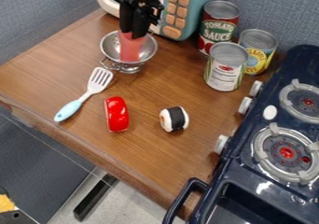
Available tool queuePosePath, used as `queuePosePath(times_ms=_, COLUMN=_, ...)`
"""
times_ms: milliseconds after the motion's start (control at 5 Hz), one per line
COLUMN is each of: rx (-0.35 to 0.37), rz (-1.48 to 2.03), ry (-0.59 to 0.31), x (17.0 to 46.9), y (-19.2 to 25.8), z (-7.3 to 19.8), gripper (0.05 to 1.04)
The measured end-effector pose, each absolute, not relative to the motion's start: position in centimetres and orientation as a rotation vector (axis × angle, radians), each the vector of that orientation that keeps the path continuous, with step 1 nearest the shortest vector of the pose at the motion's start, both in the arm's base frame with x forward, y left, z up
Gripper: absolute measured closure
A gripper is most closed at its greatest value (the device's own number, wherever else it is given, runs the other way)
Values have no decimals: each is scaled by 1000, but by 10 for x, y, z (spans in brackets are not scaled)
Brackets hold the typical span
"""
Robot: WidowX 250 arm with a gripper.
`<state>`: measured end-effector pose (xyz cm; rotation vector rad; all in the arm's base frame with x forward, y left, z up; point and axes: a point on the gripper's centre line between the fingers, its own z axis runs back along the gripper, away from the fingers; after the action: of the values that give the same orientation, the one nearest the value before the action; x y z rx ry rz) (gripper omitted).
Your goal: Put the pink glass on the silver bowl
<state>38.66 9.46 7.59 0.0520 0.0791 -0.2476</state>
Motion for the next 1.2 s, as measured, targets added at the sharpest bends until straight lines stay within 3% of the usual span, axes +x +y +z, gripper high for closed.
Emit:
queuePosePath(times_ms=200, rx=49, rz=-246, ry=83, x=385, y=95, z=74, gripper=159)
queuePosePath(times_ms=400, rx=35, rz=-253, ry=80, x=385, y=92, z=73, gripper=70)
queuePosePath(times_ms=600, rx=13, rz=-256, ry=78, x=382, y=90, z=72, gripper=75)
queuePosePath(times_ms=800, rx=23, rz=-215, ry=-50, x=369, y=102, z=122, gripper=81)
queuePosePath(times_ms=1000, rx=114, rz=-167, ry=-106, x=341, y=106, z=162, gripper=83)
queuePosePath(times_ms=1200, rx=174, rz=-155, ry=-115, x=308, y=106, z=174, gripper=83)
